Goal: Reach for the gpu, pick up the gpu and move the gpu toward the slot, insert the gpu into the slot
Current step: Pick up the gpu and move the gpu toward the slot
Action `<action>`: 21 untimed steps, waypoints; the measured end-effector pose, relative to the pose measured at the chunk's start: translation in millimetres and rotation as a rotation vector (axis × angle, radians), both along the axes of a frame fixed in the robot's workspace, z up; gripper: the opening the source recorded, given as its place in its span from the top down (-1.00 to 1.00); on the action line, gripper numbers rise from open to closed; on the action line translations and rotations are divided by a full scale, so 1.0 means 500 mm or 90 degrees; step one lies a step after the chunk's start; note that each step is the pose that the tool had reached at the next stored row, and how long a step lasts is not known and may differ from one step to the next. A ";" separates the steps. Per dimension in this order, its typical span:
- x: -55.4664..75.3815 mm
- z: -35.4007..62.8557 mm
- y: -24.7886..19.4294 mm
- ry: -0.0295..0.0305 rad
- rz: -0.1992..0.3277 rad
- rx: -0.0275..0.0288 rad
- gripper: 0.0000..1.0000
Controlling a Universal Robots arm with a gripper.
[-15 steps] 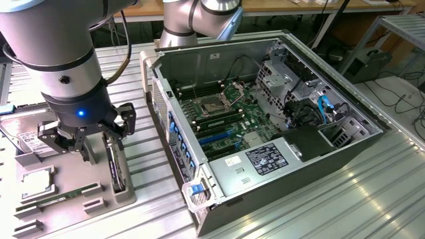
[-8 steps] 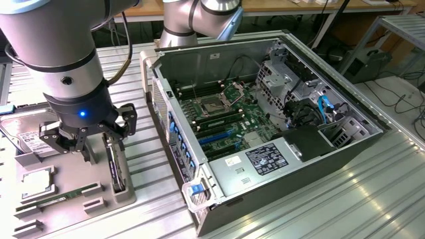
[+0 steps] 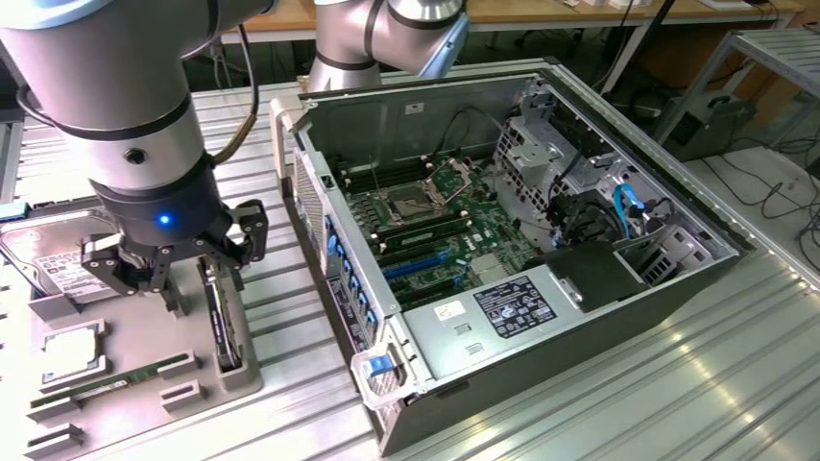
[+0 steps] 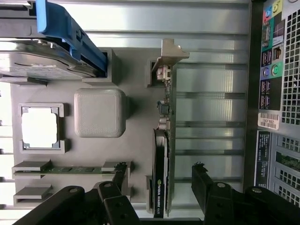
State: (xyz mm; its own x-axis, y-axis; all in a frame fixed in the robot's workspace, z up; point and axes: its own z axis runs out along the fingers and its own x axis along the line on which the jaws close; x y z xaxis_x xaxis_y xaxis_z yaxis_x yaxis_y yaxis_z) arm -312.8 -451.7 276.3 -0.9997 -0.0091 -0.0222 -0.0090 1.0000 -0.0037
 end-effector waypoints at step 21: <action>0.004 -0.016 -0.0046 -0.0001 -0.011 0.0000 -0.33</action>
